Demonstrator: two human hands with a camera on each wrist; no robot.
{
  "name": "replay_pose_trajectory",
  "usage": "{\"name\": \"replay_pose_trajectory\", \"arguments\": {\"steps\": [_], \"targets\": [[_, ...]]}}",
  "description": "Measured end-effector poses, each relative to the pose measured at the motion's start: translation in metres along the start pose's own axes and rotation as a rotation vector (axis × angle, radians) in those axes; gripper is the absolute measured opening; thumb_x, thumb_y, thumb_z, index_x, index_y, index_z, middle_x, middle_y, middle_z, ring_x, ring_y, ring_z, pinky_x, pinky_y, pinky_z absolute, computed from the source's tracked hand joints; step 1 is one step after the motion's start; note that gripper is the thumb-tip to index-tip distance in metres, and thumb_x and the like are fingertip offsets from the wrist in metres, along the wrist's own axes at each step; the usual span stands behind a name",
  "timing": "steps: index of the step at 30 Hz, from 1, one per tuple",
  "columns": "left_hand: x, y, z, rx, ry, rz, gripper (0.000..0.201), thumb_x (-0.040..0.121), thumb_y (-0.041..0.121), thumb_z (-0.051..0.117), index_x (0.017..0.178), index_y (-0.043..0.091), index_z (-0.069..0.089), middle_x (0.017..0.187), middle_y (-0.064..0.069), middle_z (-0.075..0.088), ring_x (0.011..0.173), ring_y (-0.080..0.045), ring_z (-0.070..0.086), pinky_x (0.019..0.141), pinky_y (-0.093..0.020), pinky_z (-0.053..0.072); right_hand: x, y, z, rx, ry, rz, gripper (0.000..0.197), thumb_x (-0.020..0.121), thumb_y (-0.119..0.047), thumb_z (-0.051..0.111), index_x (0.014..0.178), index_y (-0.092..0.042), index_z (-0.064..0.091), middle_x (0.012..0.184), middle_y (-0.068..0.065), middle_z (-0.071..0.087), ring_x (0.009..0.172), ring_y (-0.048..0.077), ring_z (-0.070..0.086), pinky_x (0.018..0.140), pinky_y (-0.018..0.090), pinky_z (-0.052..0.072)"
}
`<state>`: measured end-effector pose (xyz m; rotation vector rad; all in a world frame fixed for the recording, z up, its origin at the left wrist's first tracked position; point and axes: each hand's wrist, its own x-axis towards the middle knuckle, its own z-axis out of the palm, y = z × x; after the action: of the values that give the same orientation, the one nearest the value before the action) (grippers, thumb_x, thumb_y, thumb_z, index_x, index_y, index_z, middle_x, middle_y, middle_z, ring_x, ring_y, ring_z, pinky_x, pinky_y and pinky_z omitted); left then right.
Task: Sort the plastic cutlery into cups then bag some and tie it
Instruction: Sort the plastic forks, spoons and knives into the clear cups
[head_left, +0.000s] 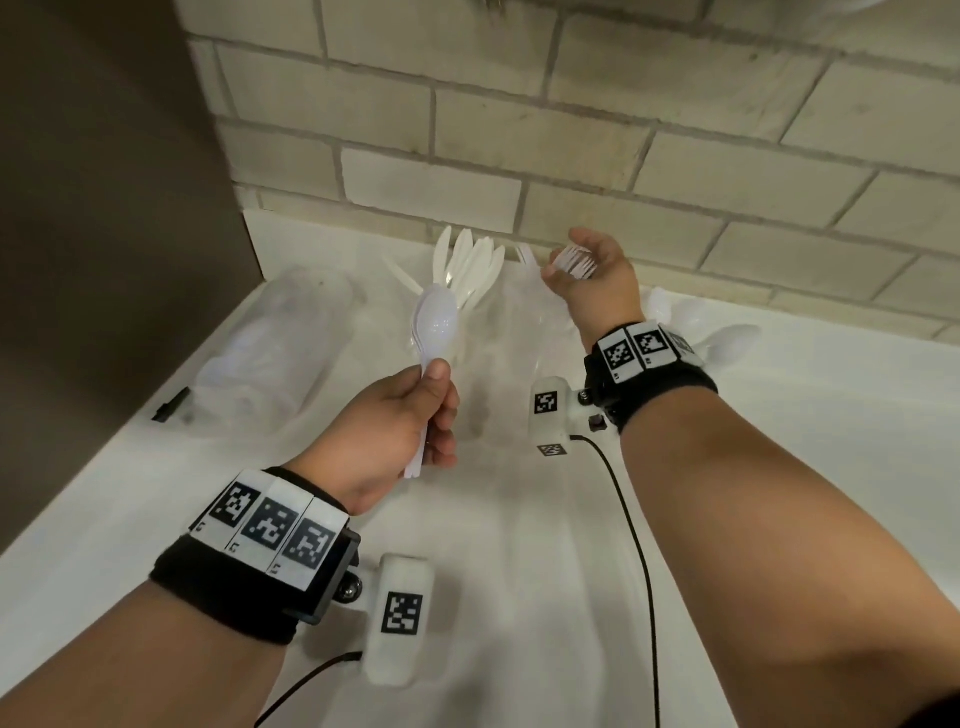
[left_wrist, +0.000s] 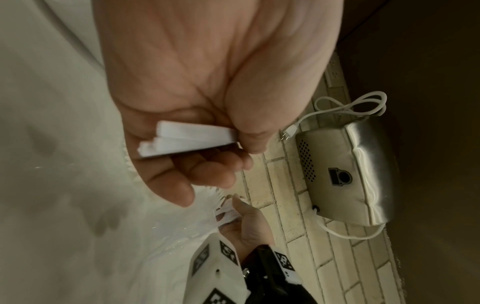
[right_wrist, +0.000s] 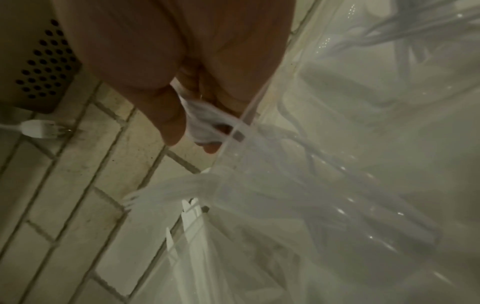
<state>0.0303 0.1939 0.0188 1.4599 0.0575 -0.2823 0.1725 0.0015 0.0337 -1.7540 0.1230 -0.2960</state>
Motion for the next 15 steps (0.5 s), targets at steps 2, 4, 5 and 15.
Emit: {"name": "replay_pose_trajectory", "arguments": {"steps": [2, 4, 5, 15], "targets": [[0.000, -0.001, 0.001, 0.002, -0.005, -0.009, 0.036, 0.098, 0.038, 0.041, 0.079, 0.009, 0.052, 0.068, -0.002, 0.047, 0.052, -0.015, 0.049, 0.056, -0.028, 0.051, 0.002, -0.003, -0.001, 0.087, 0.000, 0.021, 0.063, 0.077, -0.001, 0.072, 0.133, -0.011, 0.044, 0.105, 0.003, 0.062, 0.101, 0.018, 0.062, 0.099, 0.038, 0.050], [0.001, -0.001, 0.003, 0.009, -0.013, -0.016, 0.037, 0.098, 0.038, 0.041, 0.080, 0.009, 0.053, 0.068, -0.002, 0.047, 0.051, -0.015, 0.048, 0.055, -0.028, 0.051, 0.003, -0.008, -0.003, 0.075, 0.028, -0.013, 0.070, 0.077, -0.002, 0.074, 0.138, -0.010, 0.040, 0.120, 0.006, 0.060, 0.115, 0.017, 0.058, 0.102, 0.034, 0.048], [0.001, -0.002, 0.004, 0.013, -0.017, -0.020, 0.037, 0.098, 0.038, 0.040, 0.080, 0.009, 0.053, 0.067, -0.002, 0.047, 0.051, -0.015, 0.048, 0.054, -0.028, 0.050, 0.002, -0.010, -0.005, 0.034, 0.041, -0.049, 0.071, 0.078, -0.004, 0.074, 0.139, -0.010, 0.040, 0.129, 0.007, 0.057, 0.121, 0.017, 0.054, 0.104, 0.031, 0.045], [-0.001, 0.002, 0.012, -0.046, -0.151, -0.062, 0.046, 0.096, 0.050, 0.034, 0.080, 0.012, 0.052, 0.059, 0.002, 0.037, 0.043, -0.011, 0.024, 0.043, -0.021, 0.022, -0.081, -0.059, -0.018, -0.074, -0.280, -0.090, 0.025, 0.091, -0.030, 0.062, 0.114, -0.022, 0.060, 0.097, -0.005, 0.065, 0.062, 0.012, 0.061, 0.055, 0.028, 0.046]]}}
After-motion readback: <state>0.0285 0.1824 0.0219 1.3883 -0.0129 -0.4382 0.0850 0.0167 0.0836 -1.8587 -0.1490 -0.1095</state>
